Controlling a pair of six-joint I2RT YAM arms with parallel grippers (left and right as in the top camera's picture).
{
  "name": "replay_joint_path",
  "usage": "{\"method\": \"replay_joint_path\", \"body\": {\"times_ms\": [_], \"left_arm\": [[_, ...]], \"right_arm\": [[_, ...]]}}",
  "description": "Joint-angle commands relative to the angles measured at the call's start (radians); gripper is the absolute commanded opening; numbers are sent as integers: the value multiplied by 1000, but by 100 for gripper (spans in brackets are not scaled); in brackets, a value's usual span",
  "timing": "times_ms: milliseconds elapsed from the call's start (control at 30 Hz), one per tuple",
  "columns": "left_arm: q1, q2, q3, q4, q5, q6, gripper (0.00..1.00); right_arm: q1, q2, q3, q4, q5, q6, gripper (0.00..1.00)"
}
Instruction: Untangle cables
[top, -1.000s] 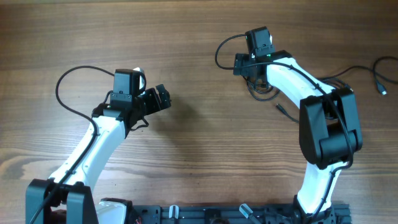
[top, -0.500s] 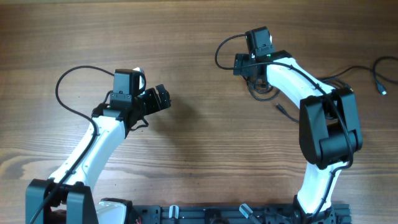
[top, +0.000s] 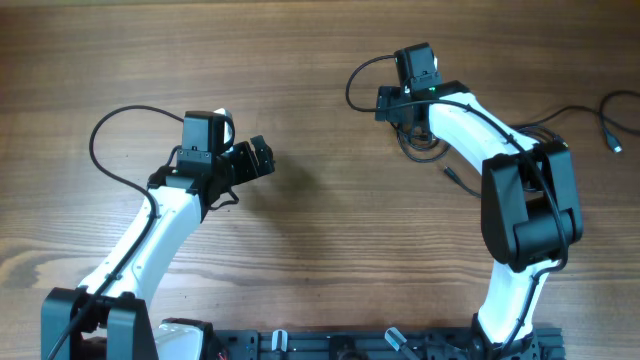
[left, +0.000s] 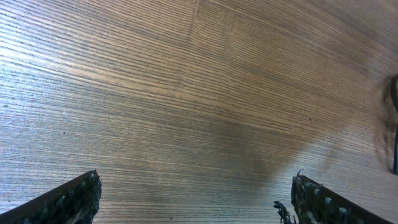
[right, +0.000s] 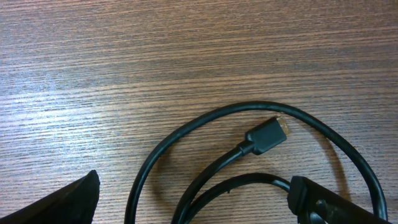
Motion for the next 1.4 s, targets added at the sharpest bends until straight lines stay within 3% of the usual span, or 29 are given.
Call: {"method": "replay_joint_path", "body": {"times_ms": [0,833,1100,1367], "left_arm": [[-3,10,-6,-1,8,15,100],[-3,10,-6,-1,8,15,100],[-3,10,-6,-1,8,15,100],[-3,10,-6,-1,8,15,100]], "right_arm": [[2,-22,-4,3,15,-12,100],[48,-84,-4,10,15,-12,100],[172,-395,-4,10,14,-12,100],[180,-775,-4,8,15,-11,100]]}}
